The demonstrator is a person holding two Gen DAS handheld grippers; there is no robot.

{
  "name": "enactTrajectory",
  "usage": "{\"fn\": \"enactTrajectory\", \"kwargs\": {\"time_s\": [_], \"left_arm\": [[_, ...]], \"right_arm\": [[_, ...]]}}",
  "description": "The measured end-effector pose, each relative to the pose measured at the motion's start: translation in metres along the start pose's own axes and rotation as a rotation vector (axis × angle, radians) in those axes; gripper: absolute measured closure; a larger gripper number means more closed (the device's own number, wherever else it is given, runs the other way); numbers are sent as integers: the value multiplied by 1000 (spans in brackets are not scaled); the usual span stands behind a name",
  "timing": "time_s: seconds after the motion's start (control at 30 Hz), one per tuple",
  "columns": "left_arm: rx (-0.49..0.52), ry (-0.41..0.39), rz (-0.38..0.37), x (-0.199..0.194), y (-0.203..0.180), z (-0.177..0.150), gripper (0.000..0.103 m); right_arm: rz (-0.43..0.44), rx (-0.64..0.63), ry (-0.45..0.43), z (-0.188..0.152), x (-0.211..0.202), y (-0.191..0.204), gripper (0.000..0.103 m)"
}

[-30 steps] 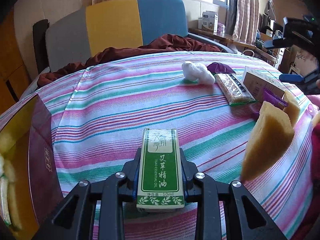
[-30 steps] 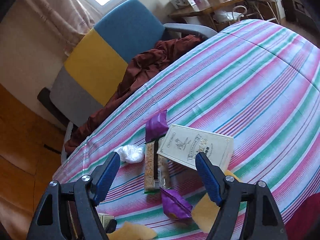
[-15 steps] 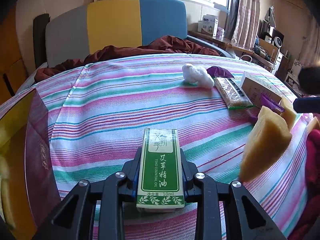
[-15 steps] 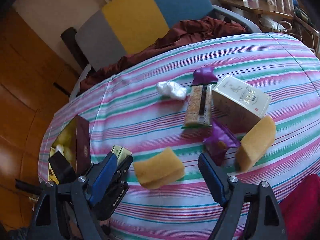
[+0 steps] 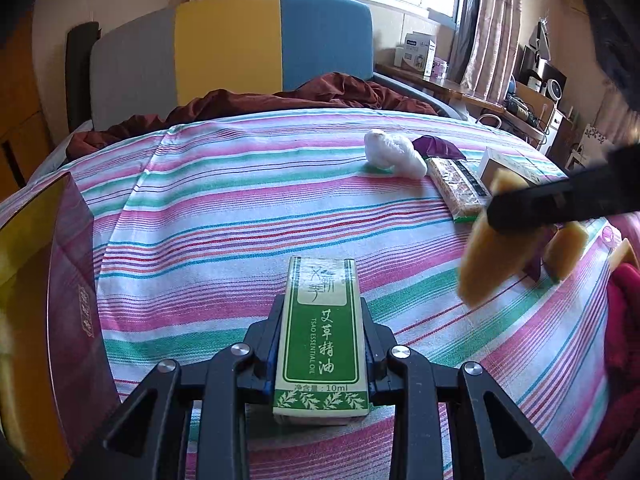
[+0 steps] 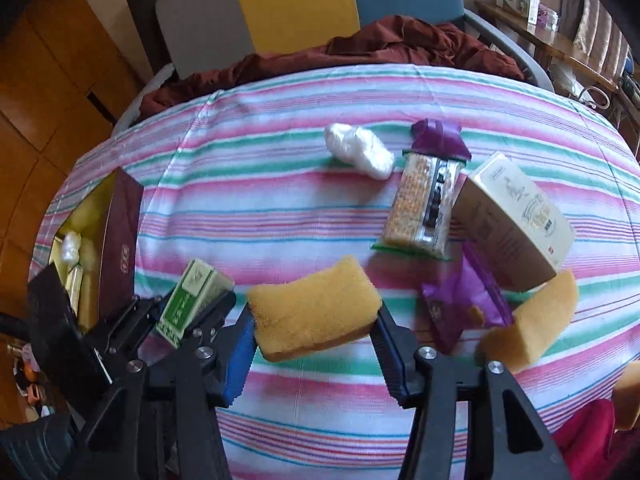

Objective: Organize objects
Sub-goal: 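Carry the oil box into the gold tray and open the left gripper while the right gripper holds the sponge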

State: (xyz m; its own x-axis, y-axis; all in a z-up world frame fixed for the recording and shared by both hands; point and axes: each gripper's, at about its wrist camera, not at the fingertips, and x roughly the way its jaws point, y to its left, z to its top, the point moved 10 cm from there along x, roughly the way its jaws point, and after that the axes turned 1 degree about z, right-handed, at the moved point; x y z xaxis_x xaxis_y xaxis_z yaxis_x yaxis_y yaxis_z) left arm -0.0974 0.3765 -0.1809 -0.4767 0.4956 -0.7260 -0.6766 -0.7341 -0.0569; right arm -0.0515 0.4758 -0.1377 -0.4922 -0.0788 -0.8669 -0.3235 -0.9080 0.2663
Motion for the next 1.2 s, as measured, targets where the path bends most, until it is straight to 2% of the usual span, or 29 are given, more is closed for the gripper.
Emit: {"fn": "enactTrajectory", "kwargs": {"time_s": [0.07,0.13,0.17,0.2,0.5,0.93,1.03,1.2], "left_arm": [[0,0,0,0,0,0,72],[2,0,2,0,0,0,72],[3,0,5,0,0,0,72],[7,-1,9,0,0,0,72],[31,-2,35,0,0,0,71],[55,18,74,-5,-2,0,73],[19,33,46,-18,-4,-2,73],[25,-39,37,-62,-5,15,73]], "right_arm": [[47,33,-14,5,10,-5,48],[64,54,-3,2,19,-10,48],[65,40,-26,6,14,-7,48],[60,23,-50,10,10,-6,48],[-12,-64,-47,11,19,0,48],[-7,-55,-51,12,20,-2,48],[-7,-57,-52,12,21,-2,48],[-16,-68,-55,11,20,-1,48]]}}
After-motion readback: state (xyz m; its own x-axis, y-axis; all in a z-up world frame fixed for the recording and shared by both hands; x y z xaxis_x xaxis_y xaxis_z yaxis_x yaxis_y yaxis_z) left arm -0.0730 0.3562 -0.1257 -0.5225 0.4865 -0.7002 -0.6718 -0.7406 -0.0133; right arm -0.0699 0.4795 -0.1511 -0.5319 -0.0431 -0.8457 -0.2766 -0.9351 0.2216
